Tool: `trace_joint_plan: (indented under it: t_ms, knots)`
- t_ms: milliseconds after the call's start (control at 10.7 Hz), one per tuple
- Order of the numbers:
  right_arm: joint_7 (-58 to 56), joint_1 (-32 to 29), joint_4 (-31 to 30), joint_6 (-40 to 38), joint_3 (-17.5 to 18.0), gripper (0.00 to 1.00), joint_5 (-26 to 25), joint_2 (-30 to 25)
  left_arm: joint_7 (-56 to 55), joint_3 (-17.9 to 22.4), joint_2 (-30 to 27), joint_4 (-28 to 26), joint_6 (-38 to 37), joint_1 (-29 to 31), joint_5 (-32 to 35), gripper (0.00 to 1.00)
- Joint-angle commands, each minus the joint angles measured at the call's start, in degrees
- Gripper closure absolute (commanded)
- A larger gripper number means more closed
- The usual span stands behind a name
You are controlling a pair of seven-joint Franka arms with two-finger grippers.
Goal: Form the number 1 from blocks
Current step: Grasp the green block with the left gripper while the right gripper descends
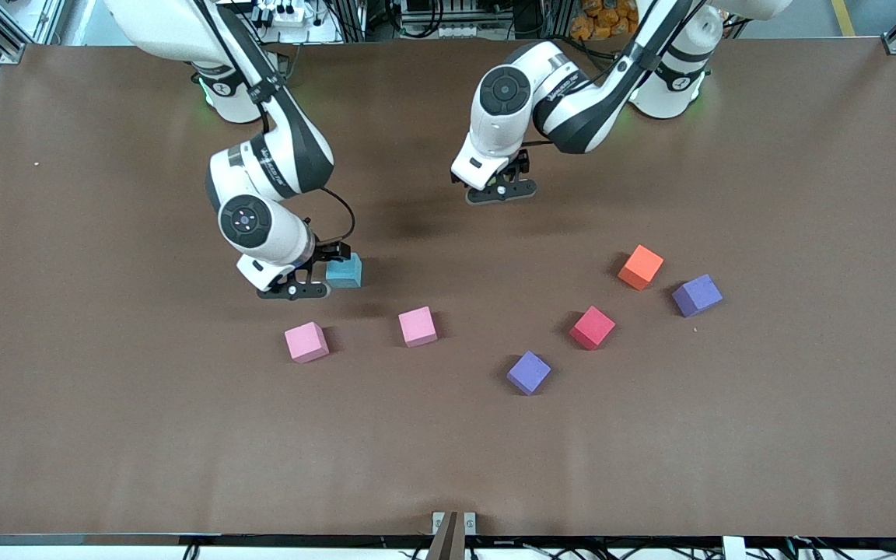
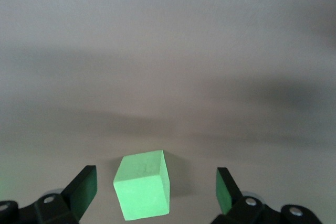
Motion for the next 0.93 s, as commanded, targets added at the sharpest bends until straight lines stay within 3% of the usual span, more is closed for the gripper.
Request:
trace_joint_plan:
  t_ms: [0, 467, 840]
  knots:
    - [-1.3, 1.4, -0.1, 2.5, -0.4, 0.00, 1.0, 2.1, -3.4, -0.4, 2.3, -1.1, 1.7, -1.5, -1.4, 0.00]
    - [-0.6, 3.9, 0.2, 5.8, -0.4, 0.00, 2.6, 4.2, -4.0, -2.1, 3.3, -4.4, 2.2, -2.4, -1.4, 0.00]
    - [-0.4, 4.6, 0.0, 9.0, -0.4, 0.00, 2.6, 6.9, -4.0, -3.3, 4.3, -7.9, 8.7, -2.3, -1.4, 0.00]
